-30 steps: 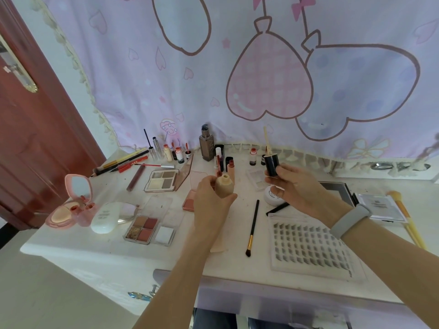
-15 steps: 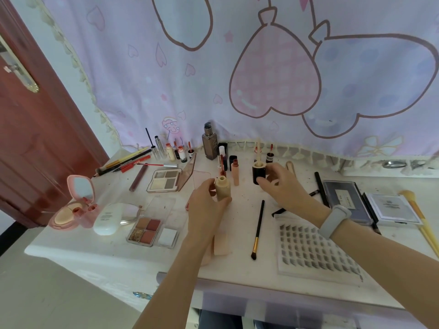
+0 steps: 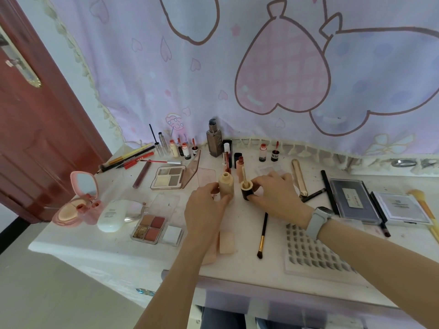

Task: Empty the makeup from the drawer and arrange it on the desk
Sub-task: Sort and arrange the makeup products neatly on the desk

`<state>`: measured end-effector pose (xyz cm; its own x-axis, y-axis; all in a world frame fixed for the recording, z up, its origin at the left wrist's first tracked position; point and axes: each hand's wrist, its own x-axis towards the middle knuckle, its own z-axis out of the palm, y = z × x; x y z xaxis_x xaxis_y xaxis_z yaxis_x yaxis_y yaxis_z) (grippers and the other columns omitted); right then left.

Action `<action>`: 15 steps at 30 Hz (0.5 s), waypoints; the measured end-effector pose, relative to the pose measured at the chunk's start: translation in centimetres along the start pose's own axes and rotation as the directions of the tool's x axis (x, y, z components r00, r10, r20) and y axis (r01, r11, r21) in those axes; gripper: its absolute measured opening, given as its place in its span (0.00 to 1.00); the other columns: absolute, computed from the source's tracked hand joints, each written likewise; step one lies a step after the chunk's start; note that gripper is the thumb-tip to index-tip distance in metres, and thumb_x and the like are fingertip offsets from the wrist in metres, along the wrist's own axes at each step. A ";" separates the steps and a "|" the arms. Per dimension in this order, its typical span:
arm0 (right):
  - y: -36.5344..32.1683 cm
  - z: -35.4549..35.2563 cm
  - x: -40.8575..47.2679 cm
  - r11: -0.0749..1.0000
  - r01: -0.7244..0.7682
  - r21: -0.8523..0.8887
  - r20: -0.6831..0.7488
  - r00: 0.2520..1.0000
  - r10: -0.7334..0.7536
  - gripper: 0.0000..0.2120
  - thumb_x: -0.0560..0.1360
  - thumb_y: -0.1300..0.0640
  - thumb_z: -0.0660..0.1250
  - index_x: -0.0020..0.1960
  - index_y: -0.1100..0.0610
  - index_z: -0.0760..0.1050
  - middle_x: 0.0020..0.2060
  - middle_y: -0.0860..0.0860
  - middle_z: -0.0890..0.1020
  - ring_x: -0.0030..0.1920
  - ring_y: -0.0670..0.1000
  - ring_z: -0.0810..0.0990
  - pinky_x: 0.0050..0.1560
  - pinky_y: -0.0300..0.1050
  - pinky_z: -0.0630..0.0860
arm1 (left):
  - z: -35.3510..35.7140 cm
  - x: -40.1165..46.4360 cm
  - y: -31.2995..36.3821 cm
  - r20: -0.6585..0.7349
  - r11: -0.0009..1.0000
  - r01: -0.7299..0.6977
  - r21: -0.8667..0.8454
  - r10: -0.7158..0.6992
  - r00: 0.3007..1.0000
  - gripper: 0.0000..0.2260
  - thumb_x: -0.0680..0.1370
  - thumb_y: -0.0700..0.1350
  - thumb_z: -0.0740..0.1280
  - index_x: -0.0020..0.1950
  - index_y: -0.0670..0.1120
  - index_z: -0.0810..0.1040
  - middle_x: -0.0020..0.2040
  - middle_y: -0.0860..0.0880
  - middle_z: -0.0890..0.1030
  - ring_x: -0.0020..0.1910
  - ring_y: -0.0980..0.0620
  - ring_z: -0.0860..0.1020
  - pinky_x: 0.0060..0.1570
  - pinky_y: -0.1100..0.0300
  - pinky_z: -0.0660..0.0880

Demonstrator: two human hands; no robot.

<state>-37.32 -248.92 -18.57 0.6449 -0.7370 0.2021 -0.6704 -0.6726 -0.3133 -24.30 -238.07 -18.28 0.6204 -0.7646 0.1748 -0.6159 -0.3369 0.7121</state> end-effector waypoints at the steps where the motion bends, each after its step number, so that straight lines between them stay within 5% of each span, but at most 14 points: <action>1: 0.0 0.1 0.0 1.000 -0.004 -0.012 0.003 1.000 0.004 0.13 0.75 0.44 0.61 0.54 0.49 0.76 0.49 0.44 0.80 0.53 0.49 0.70 0.52 0.47 0.57 | 0.0 0.0 -0.1 0.001 1.000 0.001 0.000 -0.001 1.000 0.17 0.73 0.53 0.68 0.60 0.50 0.78 0.53 0.53 0.81 0.52 0.54 0.76 0.53 0.55 0.74; 11: -0.4 0.4 0.2 0.999 -0.024 -0.027 0.024 0.999 0.025 0.13 0.74 0.42 0.62 0.51 0.48 0.77 0.49 0.45 0.81 0.53 0.49 0.68 0.51 0.48 0.57 | 0.2 0.1 -0.2 0.002 0.999 -0.031 0.035 0.030 1.000 0.17 0.73 0.55 0.68 0.60 0.50 0.77 0.53 0.52 0.81 0.52 0.53 0.76 0.51 0.58 0.73; 15: -0.4 0.1 -0.1 0.998 -0.026 -0.049 0.024 0.999 0.027 0.17 0.74 0.41 0.61 0.59 0.47 0.75 0.54 0.45 0.79 0.57 0.49 0.68 0.55 0.49 0.59 | 0.1 0.0 -0.2 0.011 0.999 -0.021 0.041 0.021 1.000 0.17 0.74 0.54 0.67 0.61 0.50 0.76 0.54 0.52 0.80 0.54 0.53 0.75 0.54 0.56 0.73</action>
<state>-37.11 -248.60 -18.54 0.6355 -0.7530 0.1710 -0.7040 -0.6560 -0.2722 -24.22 -238.10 -18.52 0.6019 -0.7776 0.1817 -0.6481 -0.3426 0.6802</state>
